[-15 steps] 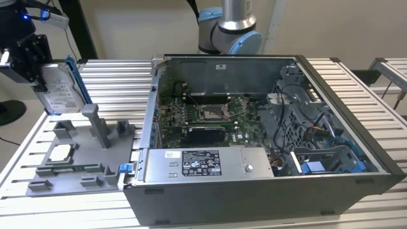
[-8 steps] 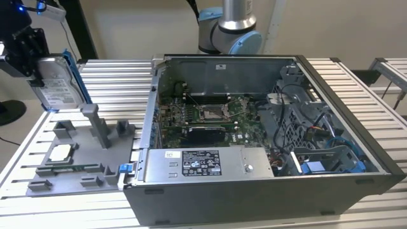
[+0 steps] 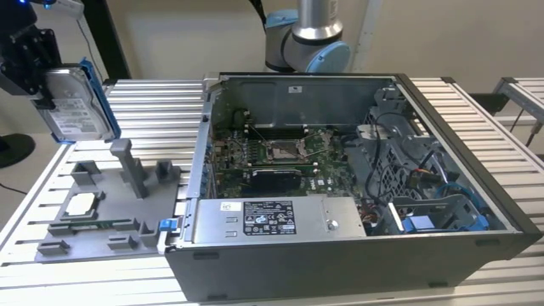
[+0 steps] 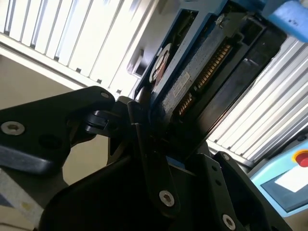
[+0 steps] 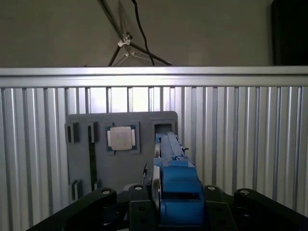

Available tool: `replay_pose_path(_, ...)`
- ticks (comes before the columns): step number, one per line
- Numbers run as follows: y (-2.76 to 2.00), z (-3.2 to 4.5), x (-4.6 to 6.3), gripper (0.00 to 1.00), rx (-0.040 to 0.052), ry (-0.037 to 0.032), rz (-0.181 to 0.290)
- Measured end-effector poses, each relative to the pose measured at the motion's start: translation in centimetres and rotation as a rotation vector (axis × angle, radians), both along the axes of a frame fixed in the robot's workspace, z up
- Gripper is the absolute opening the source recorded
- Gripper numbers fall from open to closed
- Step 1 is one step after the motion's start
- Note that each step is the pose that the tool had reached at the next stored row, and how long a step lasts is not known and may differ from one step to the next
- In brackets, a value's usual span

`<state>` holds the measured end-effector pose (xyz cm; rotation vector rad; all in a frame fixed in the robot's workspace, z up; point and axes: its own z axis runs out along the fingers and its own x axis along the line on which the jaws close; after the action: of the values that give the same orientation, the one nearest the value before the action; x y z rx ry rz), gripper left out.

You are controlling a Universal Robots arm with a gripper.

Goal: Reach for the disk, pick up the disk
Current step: 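Pick up the disk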

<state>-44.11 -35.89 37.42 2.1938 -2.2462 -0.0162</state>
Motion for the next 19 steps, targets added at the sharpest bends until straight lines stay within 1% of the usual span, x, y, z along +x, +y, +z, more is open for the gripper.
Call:
replay_pose_path(11, 0.0, 1.75, 0.0, 0.0, 0.0, 0.0001, 0.0)
replay_pose_path(19, 0.0, 3.48, 0.0, 0.0, 0.0, 0.0, 0.0)
